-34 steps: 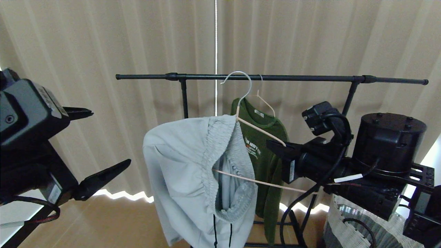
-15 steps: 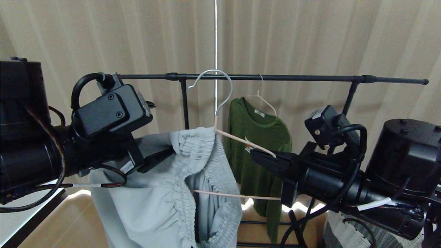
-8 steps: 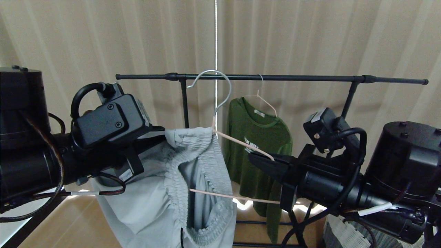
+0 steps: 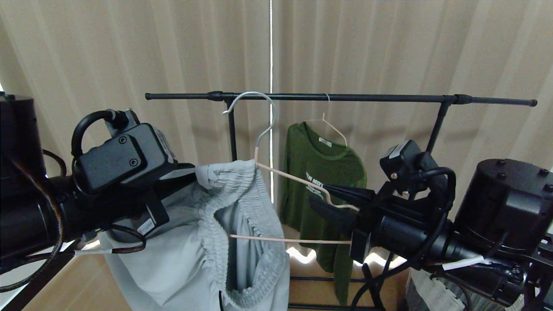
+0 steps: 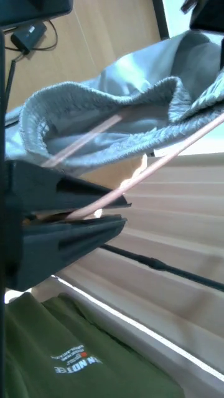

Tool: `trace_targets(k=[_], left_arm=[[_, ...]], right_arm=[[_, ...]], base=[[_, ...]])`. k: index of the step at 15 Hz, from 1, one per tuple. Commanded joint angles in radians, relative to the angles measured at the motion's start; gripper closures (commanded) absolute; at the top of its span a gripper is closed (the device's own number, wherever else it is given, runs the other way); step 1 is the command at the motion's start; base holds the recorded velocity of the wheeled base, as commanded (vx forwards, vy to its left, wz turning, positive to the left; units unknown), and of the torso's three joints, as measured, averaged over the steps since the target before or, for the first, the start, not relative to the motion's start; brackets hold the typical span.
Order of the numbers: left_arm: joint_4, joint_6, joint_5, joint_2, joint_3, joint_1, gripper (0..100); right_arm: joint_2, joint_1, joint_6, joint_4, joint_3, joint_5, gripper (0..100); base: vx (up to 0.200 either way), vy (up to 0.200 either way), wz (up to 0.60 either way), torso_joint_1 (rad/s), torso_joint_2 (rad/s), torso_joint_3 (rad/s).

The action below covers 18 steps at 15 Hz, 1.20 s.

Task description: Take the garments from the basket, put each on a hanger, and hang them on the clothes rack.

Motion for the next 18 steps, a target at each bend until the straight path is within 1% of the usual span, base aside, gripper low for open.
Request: trace_targets(k=[1,3,4,6,7,9,10,11,12,14,15,16,18], left_arm=[[-0.003,-0.010,0.036,-0.002,0.000,0.020,100],[-0.002,-0.036,0.113,0.003,-0.002,0.031,100],[0.000,-0.062,0.182,0.011,-0.006,0.032,100],[-0.002,-0.096,0.288,0.043,-0.017,0.046,100],[-0.002,-0.108,0.297,0.049,-0.022,0.049,100],[0.000,-0.161,0.300,0.060,-0.054,0.049,100],[0.000,-0.207,0.299,0.074,-0.085,0.043,100],[-0.002,-0.243,0.299,0.074,-0.103,0.038,100],[-0.002,-0.279,0.299,0.074,-0.124,0.017,100],[-0.003,-0.340,0.299,0.074,-0.150,-0.012,100],[-0.003,-0.351,0.297,0.074,-0.152,-0.021,100],[-0.003,-0.375,0.291,0.080,-0.149,-0.037,100],[-0.011,-0.408,0.291,0.093,-0.152,-0.081,100]], right_arm=[[-0.001,-0.023,-0.011,-0.035,0.040,-0.033,0],[-0.002,-0.034,-0.020,-0.095,0.091,-0.083,0],[-0.005,-0.045,-0.020,-0.098,0.098,-0.112,0],[-0.014,-0.065,-0.017,-0.096,0.097,-0.119,0],[-0.014,-0.071,-0.015,-0.095,0.100,-0.119,0],[-0.019,-0.080,-0.009,-0.096,0.141,-0.117,0],[-0.021,-0.078,0.023,-0.098,0.192,-0.114,0],[-0.013,-0.074,0.041,-0.099,0.189,-0.112,0],[-0.004,-0.063,0.041,-0.099,0.184,-0.112,0],[0.027,-0.002,0.054,-0.102,0.178,-0.108,0],[0.036,-0.002,0.061,-0.102,0.172,-0.108,0],[0.067,0.003,0.090,-0.121,0.161,-0.106,0],[0.116,0.003,0.113,-0.191,0.157,-0.108,0]], base=[[0.000,0.000,0.00,0.000,0.00,0.000],[0.000,0.000,0.00,0.000,0.00,0.000],[0.000,0.000,0.00,0.000,0.00,0.000],[0.000,0.000,0.00,0.000,0.00,0.000],[0.000,0.000,0.00,0.000,0.00,0.000],[0.000,0.000,0.00,0.000,0.00,0.000],[0.000,0.000,0.00,0.000,0.00,0.000],[0.000,0.000,0.00,0.000,0.00,0.000],[0.000,0.000,0.00,0.000,0.00,0.000],[0.000,0.000,0.00,0.000,0.00,0.000],[0.000,0.000,0.00,0.000,0.00,0.000],[0.000,0.000,0.00,0.000,0.00,0.000],[0.000,0.000,0.00,0.000,0.00,0.000]])
